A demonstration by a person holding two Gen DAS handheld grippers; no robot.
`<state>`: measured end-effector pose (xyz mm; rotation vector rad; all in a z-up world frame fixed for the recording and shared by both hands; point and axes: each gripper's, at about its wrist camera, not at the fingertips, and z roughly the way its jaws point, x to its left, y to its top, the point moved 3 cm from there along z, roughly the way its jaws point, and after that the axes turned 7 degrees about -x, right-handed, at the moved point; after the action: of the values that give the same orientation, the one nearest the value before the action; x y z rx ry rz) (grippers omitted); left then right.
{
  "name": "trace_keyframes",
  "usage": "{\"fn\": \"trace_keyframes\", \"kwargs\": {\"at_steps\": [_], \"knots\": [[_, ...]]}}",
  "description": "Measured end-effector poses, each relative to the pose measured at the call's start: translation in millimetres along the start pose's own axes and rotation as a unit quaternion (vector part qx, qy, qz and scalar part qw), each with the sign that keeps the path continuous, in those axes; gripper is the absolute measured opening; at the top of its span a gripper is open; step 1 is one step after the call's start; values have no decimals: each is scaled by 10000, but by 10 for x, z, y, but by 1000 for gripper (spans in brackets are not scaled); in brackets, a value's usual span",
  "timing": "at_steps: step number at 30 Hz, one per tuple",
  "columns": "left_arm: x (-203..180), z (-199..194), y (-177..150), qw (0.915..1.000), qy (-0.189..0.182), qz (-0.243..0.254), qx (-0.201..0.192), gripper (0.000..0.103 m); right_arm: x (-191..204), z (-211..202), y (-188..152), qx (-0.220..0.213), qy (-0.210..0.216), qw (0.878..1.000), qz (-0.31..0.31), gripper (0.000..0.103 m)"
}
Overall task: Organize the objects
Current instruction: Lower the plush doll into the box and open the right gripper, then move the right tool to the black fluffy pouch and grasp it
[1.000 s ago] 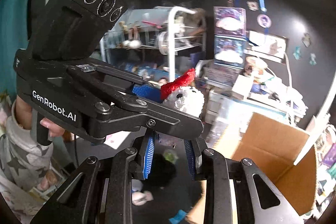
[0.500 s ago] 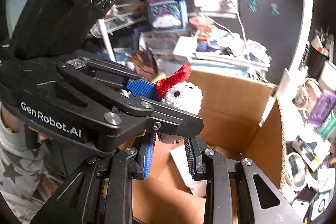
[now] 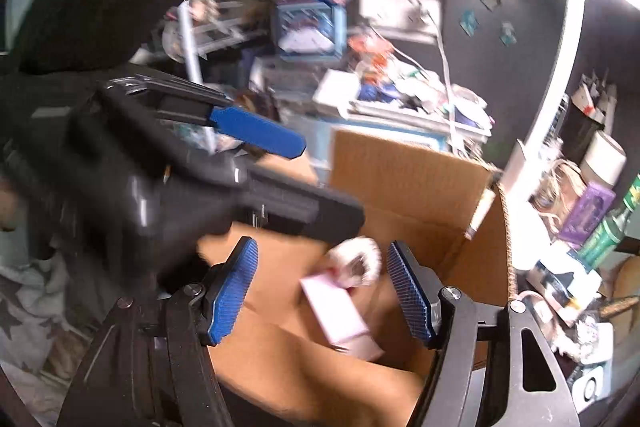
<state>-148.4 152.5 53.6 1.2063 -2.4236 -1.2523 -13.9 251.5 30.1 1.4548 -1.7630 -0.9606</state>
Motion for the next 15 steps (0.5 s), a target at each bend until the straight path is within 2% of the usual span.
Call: {"fn": "trace_keyframes", "kwargs": {"at_steps": [3,7,9,14,15], "knots": [[94,-334,-50,9992,178,-16,-365,82,263,-129,65,-419,406,9981,-174,64],[308,-848,-270,9936,676,-116,-896,87,751,-250,68,-822,871,9905,-672,64],[417,-1028,-397,9898,899,-219,-1081,87,1011,-214,41,-785,1221,9861,-810,64],[717,-1398,-891,9778,1373,-614,-1460,89,1488,138,-170,-195,1955,9778,-722,65],[774,-1434,-1016,9758,1454,-680,-1486,89,1555,225,-230,-73,2022,9770,-676,69]]}}
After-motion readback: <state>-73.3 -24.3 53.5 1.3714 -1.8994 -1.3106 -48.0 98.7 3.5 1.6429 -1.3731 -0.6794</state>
